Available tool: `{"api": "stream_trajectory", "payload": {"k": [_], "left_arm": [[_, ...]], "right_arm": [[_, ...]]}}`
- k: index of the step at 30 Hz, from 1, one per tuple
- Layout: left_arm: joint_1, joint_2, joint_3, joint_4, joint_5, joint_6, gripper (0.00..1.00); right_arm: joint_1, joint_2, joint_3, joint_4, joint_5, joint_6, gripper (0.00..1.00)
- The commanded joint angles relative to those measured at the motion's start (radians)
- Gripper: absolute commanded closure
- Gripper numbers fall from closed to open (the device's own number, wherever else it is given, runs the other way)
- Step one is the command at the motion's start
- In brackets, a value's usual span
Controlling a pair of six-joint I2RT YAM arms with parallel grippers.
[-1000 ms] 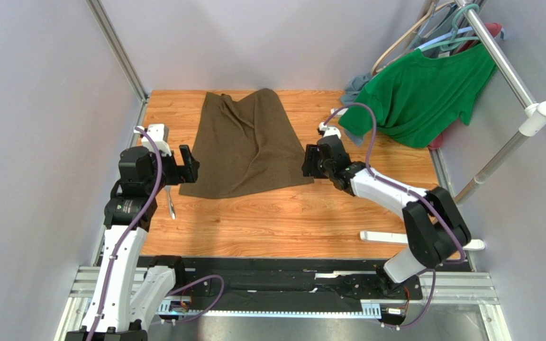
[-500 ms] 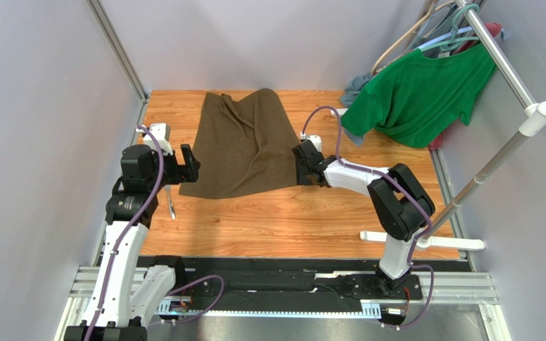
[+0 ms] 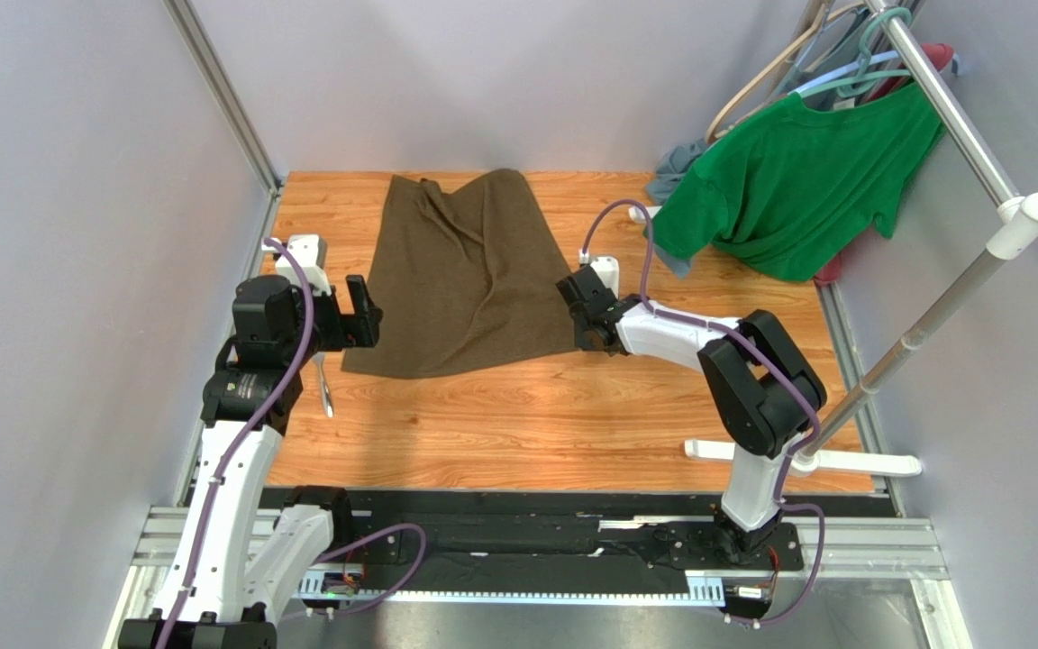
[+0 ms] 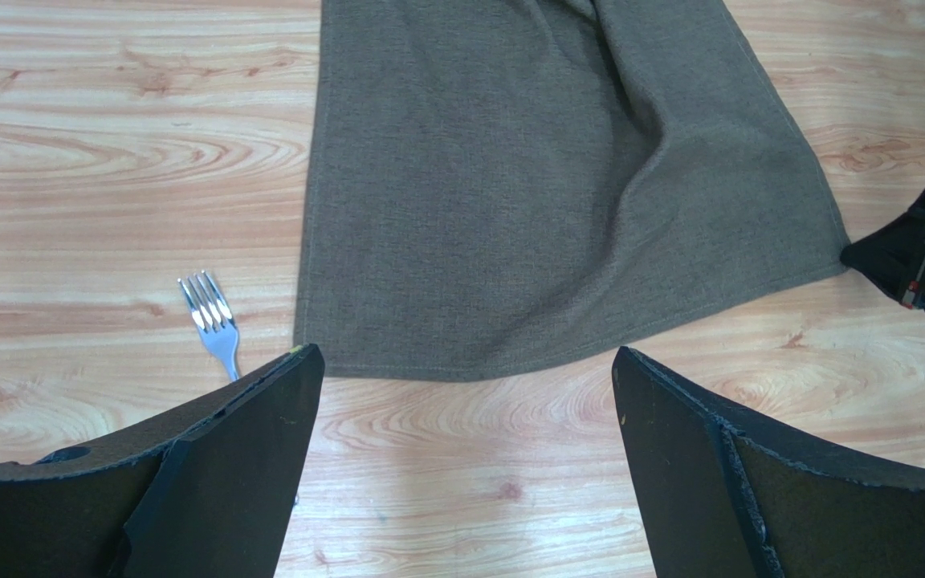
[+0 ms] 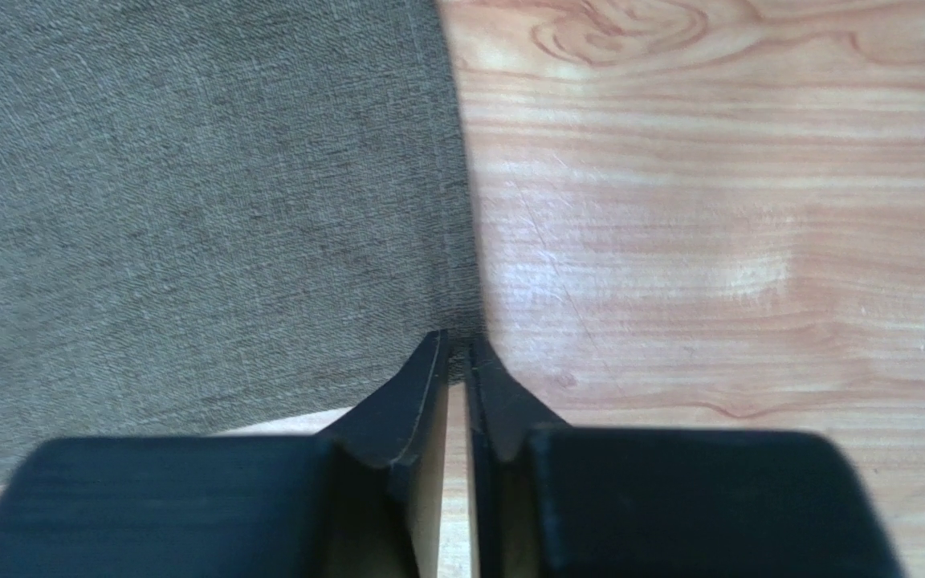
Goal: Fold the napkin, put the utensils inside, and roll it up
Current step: Move the napkin to the centre of the board
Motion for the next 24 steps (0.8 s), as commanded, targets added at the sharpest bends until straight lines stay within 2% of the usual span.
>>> {"api": "stream_trajectory", "payload": {"k": [1,6,18,24], "left_arm": [[-0.012,-0.003,0.012,-0.004,-0.010,0.016,0.01],[-0.024,-0.012,0.012,-0.004,-0.012,0.016,0.01],[-0.041,-0.021,0.011,-0.009,-0.016,0.008,0.01],[-0.044,-0.026,0.011,-0.010,-0.021,0.008,0.01]], "right_arm": [[0.000,-0.026,-0.070,-0.044,-0.071,0.051,0.99],[0.023,-0.047,-0.135,-0.056,-0.107,0.092,1.00],[0.190,-0.260,-0.289,-0.211,-0.043,0.265,1.00],[0.207,-0.306,-0.319,-0.262,-0.017,0.298,1.00]]}}
